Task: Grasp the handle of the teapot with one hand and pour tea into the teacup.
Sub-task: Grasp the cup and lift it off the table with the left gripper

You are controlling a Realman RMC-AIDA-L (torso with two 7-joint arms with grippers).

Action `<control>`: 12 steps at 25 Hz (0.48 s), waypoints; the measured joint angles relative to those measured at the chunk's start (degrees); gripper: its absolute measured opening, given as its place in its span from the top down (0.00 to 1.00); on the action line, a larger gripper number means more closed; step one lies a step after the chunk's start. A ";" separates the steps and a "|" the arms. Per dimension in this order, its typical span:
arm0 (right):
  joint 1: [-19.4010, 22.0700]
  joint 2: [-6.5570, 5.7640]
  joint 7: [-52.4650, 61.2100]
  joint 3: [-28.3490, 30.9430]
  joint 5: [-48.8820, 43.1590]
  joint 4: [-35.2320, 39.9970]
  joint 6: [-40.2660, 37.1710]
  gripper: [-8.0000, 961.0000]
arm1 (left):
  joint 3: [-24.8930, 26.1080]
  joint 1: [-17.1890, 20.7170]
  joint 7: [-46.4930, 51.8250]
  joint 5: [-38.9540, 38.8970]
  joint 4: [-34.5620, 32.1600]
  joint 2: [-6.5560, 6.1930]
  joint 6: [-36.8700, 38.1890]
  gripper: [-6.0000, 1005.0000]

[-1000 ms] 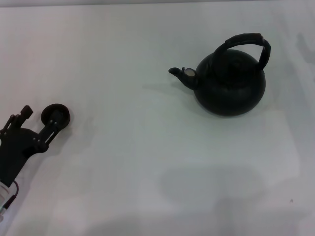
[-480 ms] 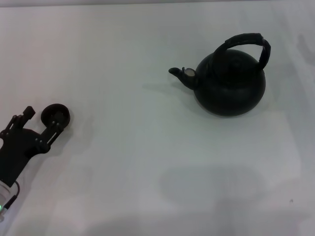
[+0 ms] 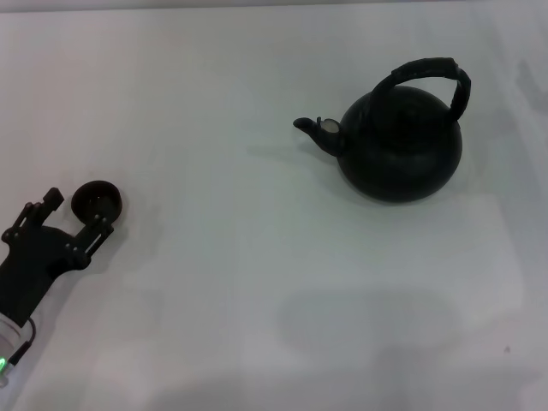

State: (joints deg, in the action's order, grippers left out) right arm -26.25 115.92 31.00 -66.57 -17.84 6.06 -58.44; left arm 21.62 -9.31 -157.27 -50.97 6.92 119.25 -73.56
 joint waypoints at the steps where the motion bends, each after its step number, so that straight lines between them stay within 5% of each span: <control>1: -0.02 0.00 0.01 -0.01 0.00 0.00 0.00 0.09 | 0.00 -0.06 -0.10 0.00 0.01 0.01 0.00 0.20; 12: -0.03 0.00 0.01 0.31 0.00 0.00 0.00 0.09 | 0.00 -0.47 -0.14 0.00 0.11 0.02 0.00 0.20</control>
State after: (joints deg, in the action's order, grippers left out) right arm -26.28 115.93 31.01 -66.26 -17.84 6.06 -58.44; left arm 21.62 -9.77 -157.41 -50.97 7.03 119.27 -73.56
